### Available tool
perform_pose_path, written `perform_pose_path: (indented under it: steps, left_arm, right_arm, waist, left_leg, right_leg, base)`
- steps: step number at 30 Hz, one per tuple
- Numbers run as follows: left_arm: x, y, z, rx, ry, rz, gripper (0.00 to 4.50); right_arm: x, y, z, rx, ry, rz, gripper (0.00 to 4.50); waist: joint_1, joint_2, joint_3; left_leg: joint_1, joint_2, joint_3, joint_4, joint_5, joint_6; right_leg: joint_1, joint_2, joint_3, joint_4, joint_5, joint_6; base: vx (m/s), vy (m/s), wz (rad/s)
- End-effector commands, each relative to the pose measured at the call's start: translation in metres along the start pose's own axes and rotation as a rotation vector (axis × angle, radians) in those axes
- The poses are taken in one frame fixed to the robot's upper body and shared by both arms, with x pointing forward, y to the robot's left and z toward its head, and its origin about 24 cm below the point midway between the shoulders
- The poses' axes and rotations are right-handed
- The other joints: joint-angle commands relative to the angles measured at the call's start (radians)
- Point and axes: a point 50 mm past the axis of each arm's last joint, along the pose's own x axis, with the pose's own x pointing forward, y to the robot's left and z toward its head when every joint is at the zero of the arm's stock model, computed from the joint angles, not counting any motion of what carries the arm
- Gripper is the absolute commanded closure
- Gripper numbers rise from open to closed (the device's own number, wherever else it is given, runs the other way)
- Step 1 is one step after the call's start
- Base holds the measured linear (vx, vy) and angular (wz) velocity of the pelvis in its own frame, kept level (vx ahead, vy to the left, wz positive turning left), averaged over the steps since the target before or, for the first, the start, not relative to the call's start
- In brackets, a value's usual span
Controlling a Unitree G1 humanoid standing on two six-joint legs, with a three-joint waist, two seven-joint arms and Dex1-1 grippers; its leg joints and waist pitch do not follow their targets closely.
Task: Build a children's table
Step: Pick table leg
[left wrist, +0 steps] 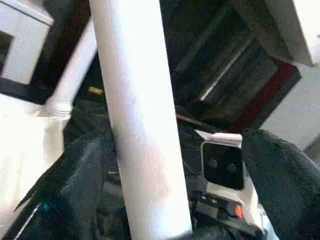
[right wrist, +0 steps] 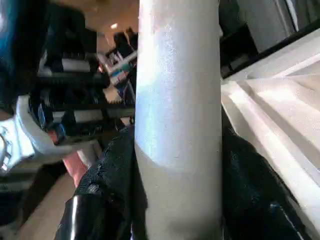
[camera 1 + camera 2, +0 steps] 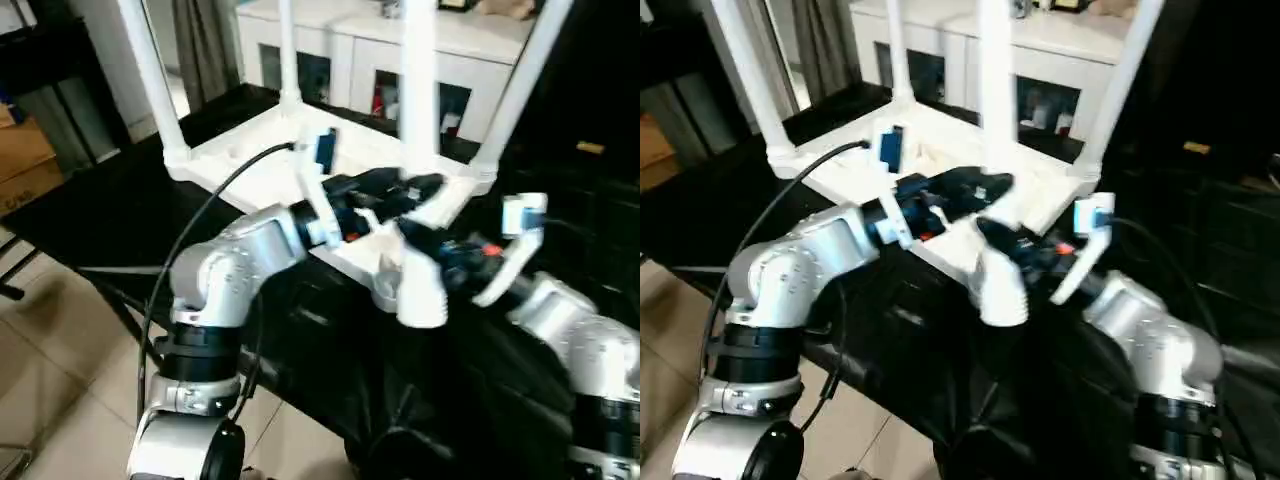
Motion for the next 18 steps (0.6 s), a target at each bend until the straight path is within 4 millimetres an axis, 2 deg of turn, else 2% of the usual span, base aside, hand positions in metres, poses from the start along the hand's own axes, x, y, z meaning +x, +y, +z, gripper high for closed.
perform_pose_path:
  steps: [1, 4, 5, 7, 8, 11, 13, 16, 17, 18]
  left_arm:
    - [0.006, -0.004, 0.000, 0.005, 0.013, -0.007, 0.00]
    - [0.003, 0.010, 0.006, -0.072, -0.062, 0.171, 0.00]
    - [0.002, 0.012, 0.006, -0.073, -0.066, 0.186, 0.00]
    - [-0.003, 0.018, 0.005, -0.065, -0.065, 0.251, 0.00]
    - [-0.004, 0.019, 0.005, -0.072, -0.072, 0.259, 0.00]
    - [-0.008, 0.021, 0.008, -0.092, -0.095, 0.307, 0.00]
    - [-0.010, 0.023, 0.009, -0.095, -0.106, 0.340, 0.29]
    - [-0.009, 0.026, 0.014, -0.110, -0.140, 0.401, 0.39]
    - [-0.008, 0.028, 0.016, -0.113, -0.155, 0.432, 0.63]
    - [-0.008, 0.029, 0.017, -0.116, -0.165, 0.454, 0.63]
  right_arm:
    - [0.012, 0.007, 0.004, -0.061, 0.027, 0.017, 2.66]
    - [0.043, 0.012, -0.001, -0.220, 0.088, -0.071, 2.66]
    - [0.047, 0.013, 0.000, -0.213, 0.078, -0.071, 2.66]
    - [0.053, 0.017, 0.001, -0.257, 0.079, -0.073, 2.66]
    - [0.054, 0.017, 0.001, -0.271, 0.084, -0.078, 2.66]
    - [0.059, 0.014, -0.004, -0.384, 0.135, -0.147, 2.67]
    - [0.062, 0.013, -0.006, -0.439, 0.154, -0.183, 2.67]
    - [0.068, 0.015, -0.007, -0.470, 0.138, -0.213, 2.67]
    - [0.071, 0.016, -0.006, -0.471, 0.125, -0.228, 2.67]
    - [0.072, 0.016, -0.006, -0.476, 0.123, -0.232, 2.67]
  waist:
    - [0.001, -0.018, -0.068]
    - [-0.003, -0.019, -0.066]
    - [-0.007, -0.019, -0.064]
    - [-0.007, -0.018, -0.062]
    - [-0.008, -0.018, -0.061]
    - [-0.008, -0.014, -0.062]
    - [-0.008, -0.015, -0.063]
    - [-0.011, -0.019, -0.063]
    - [-0.012, -0.019, -0.063]
    - [-0.013, -0.019, -0.064]
  left_leg:
    - [0.016, 0.030, -0.013, -0.064, -0.081, 0.040]
    - [0.016, 0.030, -0.013, -0.065, -0.103, 0.015]
    - [0.015, 0.029, -0.013, -0.067, -0.111, 0.012]
    - [0.020, 0.029, -0.014, -0.070, -0.150, 0.008]
    - [0.018, 0.029, -0.015, -0.072, -0.150, 0.007]
    - [0.017, 0.031, -0.016, -0.072, -0.138, -0.007]
    - [0.019, 0.030, -0.016, -0.072, -0.143, -0.010]
    - [0.018, 0.029, -0.014, -0.071, -0.147, -0.005]
    - [0.017, 0.029, -0.015, -0.071, -0.139, 0.000]
    - [0.016, 0.028, -0.015, -0.071, -0.137, 0.002]
  right_leg:
    - [0.048, -0.068, 0.032, -0.067, -0.135, -0.191]
    - [0.048, -0.071, 0.031, -0.070, -0.159, -0.193]
    - [0.049, -0.071, 0.032, -0.072, -0.173, -0.191]
    - [0.046, -0.071, 0.034, -0.080, -0.239, -0.165]
    - [0.047, -0.070, 0.034, -0.080, -0.242, -0.156]
    - [0.045, -0.067, 0.034, -0.076, -0.208, -0.151]
    - [0.044, -0.067, 0.035, -0.076, -0.196, -0.152]
    - [0.046, -0.066, 0.037, -0.074, -0.187, -0.151]
    - [0.047, -0.066, 0.037, -0.074, -0.171, -0.156]
    - [0.048, -0.066, 0.036, -0.073, -0.166, -0.157]
  base:
    - [0.000, 0.000, 0.00]
    - [0.000, 0.000, 0.00]
    - [0.000, 0.000, 0.00]
    - [0.000, 0.000, 0.00]
    - [0.000, 0.000, 0.00]
    - [0.000, 0.000, 0.00]
    - [0.000, 0.000, 0.00]
    - [0.000, 0.000, 0.00]
    - [0.000, 0.000, 0.00]
    - [0.000, 0.000, 0.00]
